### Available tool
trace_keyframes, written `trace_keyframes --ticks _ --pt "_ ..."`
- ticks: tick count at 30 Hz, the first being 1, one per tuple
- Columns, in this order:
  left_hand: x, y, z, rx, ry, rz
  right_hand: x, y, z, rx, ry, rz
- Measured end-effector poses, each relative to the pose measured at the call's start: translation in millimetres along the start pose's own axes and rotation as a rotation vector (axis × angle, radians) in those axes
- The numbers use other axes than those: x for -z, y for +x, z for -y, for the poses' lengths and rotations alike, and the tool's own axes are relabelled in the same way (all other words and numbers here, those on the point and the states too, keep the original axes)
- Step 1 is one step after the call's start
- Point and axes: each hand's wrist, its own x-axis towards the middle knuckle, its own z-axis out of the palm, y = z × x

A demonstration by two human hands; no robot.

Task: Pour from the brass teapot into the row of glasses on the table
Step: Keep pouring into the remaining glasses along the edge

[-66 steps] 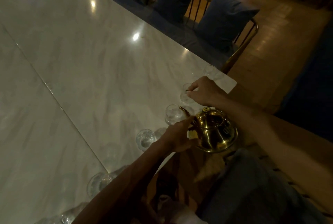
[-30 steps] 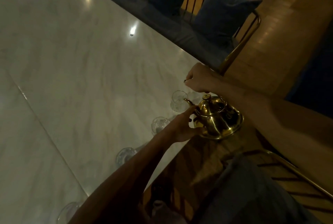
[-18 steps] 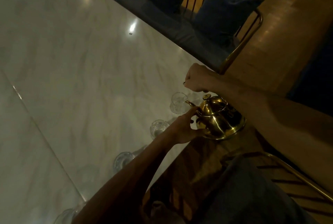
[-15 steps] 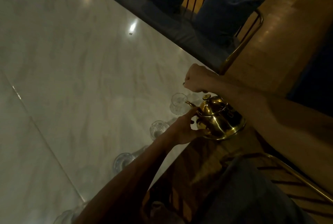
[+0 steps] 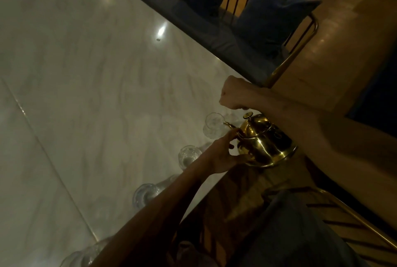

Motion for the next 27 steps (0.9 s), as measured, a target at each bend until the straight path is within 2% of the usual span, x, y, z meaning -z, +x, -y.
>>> trace_keyframes --ticks 27 --pt "2.7 -3.7 -3.8 -0.011 -0.055 -0.053 4.7 0.7 15.7 0.023 -0.068 0.016"
